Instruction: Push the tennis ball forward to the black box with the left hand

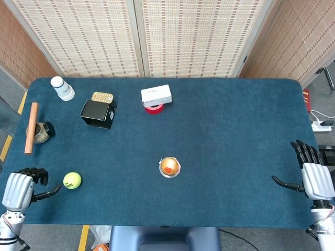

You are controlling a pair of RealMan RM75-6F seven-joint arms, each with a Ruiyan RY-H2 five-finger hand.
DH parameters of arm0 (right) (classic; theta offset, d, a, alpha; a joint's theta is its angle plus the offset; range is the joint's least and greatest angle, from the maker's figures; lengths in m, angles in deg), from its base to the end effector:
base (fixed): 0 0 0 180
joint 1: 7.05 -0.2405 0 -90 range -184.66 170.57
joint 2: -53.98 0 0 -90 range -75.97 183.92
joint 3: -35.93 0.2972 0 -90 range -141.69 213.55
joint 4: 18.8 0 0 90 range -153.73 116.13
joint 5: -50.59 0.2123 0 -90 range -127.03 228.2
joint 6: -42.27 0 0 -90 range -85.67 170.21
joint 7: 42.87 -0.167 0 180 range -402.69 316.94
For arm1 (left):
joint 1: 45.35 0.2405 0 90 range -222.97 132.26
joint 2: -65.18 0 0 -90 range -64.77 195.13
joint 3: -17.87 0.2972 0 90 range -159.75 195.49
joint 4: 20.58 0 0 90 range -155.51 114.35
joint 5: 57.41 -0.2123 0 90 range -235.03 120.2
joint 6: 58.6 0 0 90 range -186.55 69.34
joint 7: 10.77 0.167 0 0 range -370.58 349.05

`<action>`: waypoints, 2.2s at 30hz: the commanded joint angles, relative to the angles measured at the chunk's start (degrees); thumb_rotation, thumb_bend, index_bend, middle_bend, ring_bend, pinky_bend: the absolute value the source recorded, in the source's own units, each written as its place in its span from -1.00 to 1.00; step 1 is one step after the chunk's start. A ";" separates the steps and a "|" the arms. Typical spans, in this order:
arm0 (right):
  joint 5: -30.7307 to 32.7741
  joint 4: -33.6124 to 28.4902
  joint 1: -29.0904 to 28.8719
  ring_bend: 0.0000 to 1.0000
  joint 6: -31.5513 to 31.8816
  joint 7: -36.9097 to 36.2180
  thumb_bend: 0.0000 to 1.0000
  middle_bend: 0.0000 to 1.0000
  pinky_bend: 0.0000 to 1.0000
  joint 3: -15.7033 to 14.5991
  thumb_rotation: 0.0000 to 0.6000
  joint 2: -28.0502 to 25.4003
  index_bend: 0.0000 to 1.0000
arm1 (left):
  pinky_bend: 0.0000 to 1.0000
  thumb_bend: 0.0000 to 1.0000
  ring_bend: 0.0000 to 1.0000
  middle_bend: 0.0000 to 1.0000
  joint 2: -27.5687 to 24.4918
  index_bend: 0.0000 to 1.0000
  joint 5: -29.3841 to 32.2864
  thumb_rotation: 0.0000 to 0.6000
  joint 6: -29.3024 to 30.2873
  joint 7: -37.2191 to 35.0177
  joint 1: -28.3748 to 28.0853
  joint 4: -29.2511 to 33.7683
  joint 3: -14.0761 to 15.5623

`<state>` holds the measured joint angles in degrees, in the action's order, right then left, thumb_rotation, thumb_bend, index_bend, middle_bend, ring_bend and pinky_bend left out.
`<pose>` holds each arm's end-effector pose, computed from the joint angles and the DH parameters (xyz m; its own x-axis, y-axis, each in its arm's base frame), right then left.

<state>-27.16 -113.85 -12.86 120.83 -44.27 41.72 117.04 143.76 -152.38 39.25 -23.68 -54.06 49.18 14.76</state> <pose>-0.3602 -0.2217 0.1759 0.3180 -0.0578 0.9463 -0.9401 0.1101 0.3226 -0.3460 0.2295 0.1396 0.2773 -0.2111 0.9373 0.9121 -0.2488 -0.3258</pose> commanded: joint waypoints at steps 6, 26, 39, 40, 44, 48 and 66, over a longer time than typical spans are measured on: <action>-0.40 -0.19 -0.11 -1.00 -0.30 -0.15 -1.00 -1.00 -1.00 -0.31 0.69 -0.25 -0.93 | 1.00 0.25 1.00 1.00 2.68 1.00 0.44 1.00 -2.36 1.33 4.35 2.66 4.84; -2.74 0.09 0.20 -1.00 0.40 -2.96 -1.00 -1.00 -1.00 -1.11 0.69 -1.16 -0.94 | 1.00 0.48 1.00 1.00 29.87 1.00 -6.47 1.00 -2.98 2.95 9.43 -42.56 14.63; -3.13 0.20 0.01 -1.00 0.15 -2.57 -1.00 -1.00 -1.00 -1.42 0.69 -0.98 -0.94 | 1.00 0.48 1.00 1.00 27.08 1.00 -5.43 1.00 -1.93 -8.64 5.86 -42.42 12.83; -3.08 0.18 -0.03 -1.00 0.13 -2.34 -1.00 -1.00 -1.00 -1.41 0.69 -0.90 -0.94 | 1.00 0.48 1.00 1.00 26.58 1.00 -5.04 1.00 -1.86 -10.35 5.49 -41.96 12.40; -3.02 0.15 -0.16 -1.00 0.07 -1.53 -1.00 -1.00 -1.00 -1.41 0.69 -0.52 -0.94 | 1.00 0.48 1.00 1.00 25.64 1.00 -4.00 1.00 -2.62 -12.35 4.31 -41.63 11.25; -2.80 0.04 -0.24 -1.00 0.00 -0.69 -1.00 -1.00 -1.00 -1.42 0.69 -0.20 -0.95 | 1.00 0.48 1.00 1.00 25.34 1.00 -3.77 1.00 -4.11 -12.79 3.21 -41.68 11.07; -4.32 0.27 0.63 -1.00 2.19 -1.76 -1.00 -1.00 -1.00 -1.66 0.69 -0.23 -0.95 | 1.00 0.48 1.00 1.00 27.10 1.00 -2.37 1.00 -9.80 -15.45 -0.62 -44.56 10.13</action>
<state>-31.43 -113.59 -12.27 122.97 -45.99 40.07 116.82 170.77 -154.82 29.61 -38.99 -54.51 4.74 24.98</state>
